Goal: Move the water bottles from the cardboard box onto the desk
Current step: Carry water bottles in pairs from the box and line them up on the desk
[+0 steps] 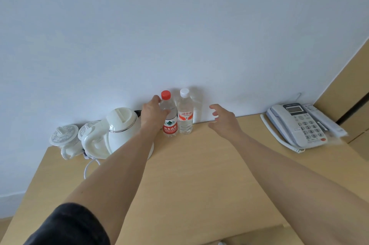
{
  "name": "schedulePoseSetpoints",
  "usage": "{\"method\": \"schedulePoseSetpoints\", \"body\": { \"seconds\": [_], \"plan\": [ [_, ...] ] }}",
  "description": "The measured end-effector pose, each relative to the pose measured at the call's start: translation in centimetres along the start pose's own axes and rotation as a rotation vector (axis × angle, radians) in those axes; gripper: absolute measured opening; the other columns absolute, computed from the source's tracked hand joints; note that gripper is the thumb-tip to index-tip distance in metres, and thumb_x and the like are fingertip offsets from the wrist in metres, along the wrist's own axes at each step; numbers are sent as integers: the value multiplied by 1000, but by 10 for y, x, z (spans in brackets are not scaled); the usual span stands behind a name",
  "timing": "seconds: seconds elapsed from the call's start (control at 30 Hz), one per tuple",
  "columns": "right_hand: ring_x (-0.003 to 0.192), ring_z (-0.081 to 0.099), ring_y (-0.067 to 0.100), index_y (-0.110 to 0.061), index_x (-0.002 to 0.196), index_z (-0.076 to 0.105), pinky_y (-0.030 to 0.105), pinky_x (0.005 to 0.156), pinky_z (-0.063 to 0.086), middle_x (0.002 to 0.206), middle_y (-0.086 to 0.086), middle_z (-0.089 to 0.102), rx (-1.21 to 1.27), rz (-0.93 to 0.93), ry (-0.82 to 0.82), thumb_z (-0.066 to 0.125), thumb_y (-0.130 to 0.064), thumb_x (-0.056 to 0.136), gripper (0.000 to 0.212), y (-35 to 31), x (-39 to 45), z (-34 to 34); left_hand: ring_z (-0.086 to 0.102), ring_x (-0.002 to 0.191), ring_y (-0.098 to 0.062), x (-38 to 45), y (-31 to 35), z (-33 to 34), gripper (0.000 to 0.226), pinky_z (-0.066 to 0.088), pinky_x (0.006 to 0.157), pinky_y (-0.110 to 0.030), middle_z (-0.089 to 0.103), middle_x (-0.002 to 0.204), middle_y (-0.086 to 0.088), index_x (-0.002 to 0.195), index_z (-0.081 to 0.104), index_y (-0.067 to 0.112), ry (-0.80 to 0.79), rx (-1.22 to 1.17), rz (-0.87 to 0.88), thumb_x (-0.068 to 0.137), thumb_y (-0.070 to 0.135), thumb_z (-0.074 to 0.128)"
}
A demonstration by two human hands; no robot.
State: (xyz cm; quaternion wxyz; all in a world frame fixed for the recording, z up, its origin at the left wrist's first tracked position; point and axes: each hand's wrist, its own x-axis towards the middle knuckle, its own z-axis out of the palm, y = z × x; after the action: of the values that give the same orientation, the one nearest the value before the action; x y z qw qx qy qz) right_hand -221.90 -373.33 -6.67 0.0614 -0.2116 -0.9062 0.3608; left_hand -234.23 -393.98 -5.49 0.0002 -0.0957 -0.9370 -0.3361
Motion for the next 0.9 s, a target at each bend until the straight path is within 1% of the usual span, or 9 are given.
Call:
{"method": "schedulePoseSetpoints", "body": {
  "seconds": [0.07,0.23,0.33,0.43,0.57,0.63,0.67,0.77,0.9],
  "plan": [
    [112,59,22,-24,142,49,33,89,49,129,7,60,3,10,-6,68,-9,85,61,-1,-1,2,58,87,-27,-1,0,0,45,47,72,-34,68,101,-14,125,55,10,-5,-4,-6,88,26,74],
    [116,59,22,-25,142,49,32,90,48,131,6,60,-27,3,-28,66,-10,87,60,-7,-4,8,61,97,-31,-8,-3,0,53,45,73,-34,61,100,-11,130,48,7,-2,-31,-34,86,25,74],
    [116,58,23,-25,142,48,35,93,49,131,6,60,-53,-10,-39,66,-17,89,56,-9,-7,11,58,101,-33,-20,-2,1,46,44,73,-37,57,106,-11,124,46,7,67,-4,-20,86,19,71],
    [114,58,24,-25,142,48,35,91,50,129,5,62,-83,-19,-45,64,-25,93,51,-12,-11,13,57,101,-31,-31,7,0,36,48,75,-40,55,114,-9,119,48,10,147,87,-3,90,23,65],
    [118,56,27,-24,145,45,36,92,48,131,6,60,-150,-38,-48,59,-36,96,52,-11,-21,4,54,104,-29,-49,31,5,30,45,77,-39,55,113,-8,117,54,11,193,175,127,93,28,60],
    [123,53,28,-24,147,42,37,92,46,134,7,57,-198,-43,-38,56,-40,98,54,-5,-29,-7,52,109,-28,-61,49,14,28,40,75,-36,56,116,-7,117,57,12,168,182,193,94,29,58],
    [124,52,28,-24,148,41,38,92,46,135,7,56,-214,-41,-25,54,-41,98,54,1,-35,-16,52,112,-27,-68,60,20,30,40,77,-36,57,118,-6,119,58,13,144,189,226,95,29,57],
    [127,50,29,-23,148,40,39,95,47,136,9,54,-253,-20,20,52,-43,99,54,24,-56,-46,48,122,-28,-90,94,42,39,43,95,-40,57,127,-8,131,55,12,39,261,342,98,32,55],
    [127,50,32,-23,146,41,41,97,47,137,11,54,-290,70,78,53,-45,98,54,77,-101,-99,48,123,-29,-133,151,85,43,41,99,-40,56,130,-7,138,51,16,-119,354,447,98,33,54]
  ]
}}
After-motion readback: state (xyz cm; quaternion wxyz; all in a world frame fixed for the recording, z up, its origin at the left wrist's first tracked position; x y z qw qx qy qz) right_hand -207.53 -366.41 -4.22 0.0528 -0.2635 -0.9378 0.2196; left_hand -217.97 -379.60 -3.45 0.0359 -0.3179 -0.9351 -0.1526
